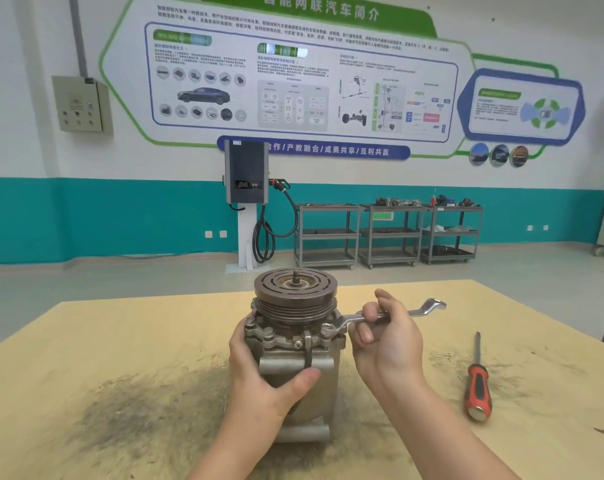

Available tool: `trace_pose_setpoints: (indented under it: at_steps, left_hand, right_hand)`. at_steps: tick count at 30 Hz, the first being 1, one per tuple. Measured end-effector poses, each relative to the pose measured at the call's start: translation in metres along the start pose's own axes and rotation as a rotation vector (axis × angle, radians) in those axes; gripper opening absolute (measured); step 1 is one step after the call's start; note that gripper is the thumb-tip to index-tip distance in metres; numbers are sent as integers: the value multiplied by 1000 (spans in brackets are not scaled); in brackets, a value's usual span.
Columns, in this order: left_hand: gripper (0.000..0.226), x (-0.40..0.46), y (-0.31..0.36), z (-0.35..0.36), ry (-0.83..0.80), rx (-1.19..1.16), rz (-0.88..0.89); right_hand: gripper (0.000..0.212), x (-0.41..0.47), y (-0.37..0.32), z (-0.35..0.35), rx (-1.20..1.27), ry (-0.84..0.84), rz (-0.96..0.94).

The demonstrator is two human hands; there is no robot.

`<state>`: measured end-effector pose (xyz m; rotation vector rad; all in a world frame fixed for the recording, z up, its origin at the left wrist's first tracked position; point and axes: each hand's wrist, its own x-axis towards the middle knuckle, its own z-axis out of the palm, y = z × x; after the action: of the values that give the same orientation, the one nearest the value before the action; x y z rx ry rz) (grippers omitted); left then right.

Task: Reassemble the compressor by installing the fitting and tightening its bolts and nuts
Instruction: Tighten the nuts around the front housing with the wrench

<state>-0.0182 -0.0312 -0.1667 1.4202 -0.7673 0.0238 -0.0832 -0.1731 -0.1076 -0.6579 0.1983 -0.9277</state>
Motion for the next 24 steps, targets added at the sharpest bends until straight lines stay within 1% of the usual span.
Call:
trace_pose_setpoints:
  at_steps: [3,6,7,11,12,13,14,15,16,17,18,19,20,21,22,23,24]
  left_hand:
    - [95,-1,-1,0,-2,4,-2]
    - [96,2,-1,0,10,30,-12]
    - [98,3,-2,0,5,36,-26]
    - [113,4,-1,-1,-15,10,-62]
    - [116,4,2,-1,-10,-8,-91]
    - [114,6,3,0,-4,-28,-109]
    - [105,5,0,0,9,-22,-116]
    - [88,5,-2,3,23,-6,-106]
    - [71,6,-5,3,32,17,-120]
    - [60,9,-9,2,21,32,-123]
    - [50,7,-10,-1,-19,37,-121]
    - [45,4,-9,-4,-64,33,-116]
    - [62,4,-3,-3,-52,46,-160]
    - [87,3,-1,-3,-38,64,-138]
    - [96,0,3,-4,-19,92,-110]
    - [96,-1,5,-2,3,92,-76]
    - [94,-3,6,-4,-3,95,-89]
  right_hand:
    - [14,-16,-5,-5,39,-16,-61]
    - [28,-37,-4,-13,-69,-97,-294]
    - [29,-45,0,-15,-148,-130,-386]
    - [13,-69,17,-10,-578,-250,-746]
    - [8,-72,18,-7,-682,-307,-839]
    - [5,-73,20,-4,-804,-389,-937]
    - [5,-72,23,-1,-938,-471,-1038]
    - [9,-73,24,2,-1056,-539,-1107]
    - [11,-72,26,5,-1136,-594,-1131]
    - [13,-70,27,8,-1183,-630,-1140]
    - [14,-67,26,11,-1201,-647,-1146]
    - [14,-67,23,13,-1190,-648,-1146]
    - [13,-67,19,15,-1147,-634,-1144]
    - [12,-68,14,15,-1071,-601,-1134]
    - [10,-68,6,17,-967,-551,-1093]
    - [10,-68,-2,20,-851,-498,-1003]
    - [12,-67,-9,22,-728,-453,-881]
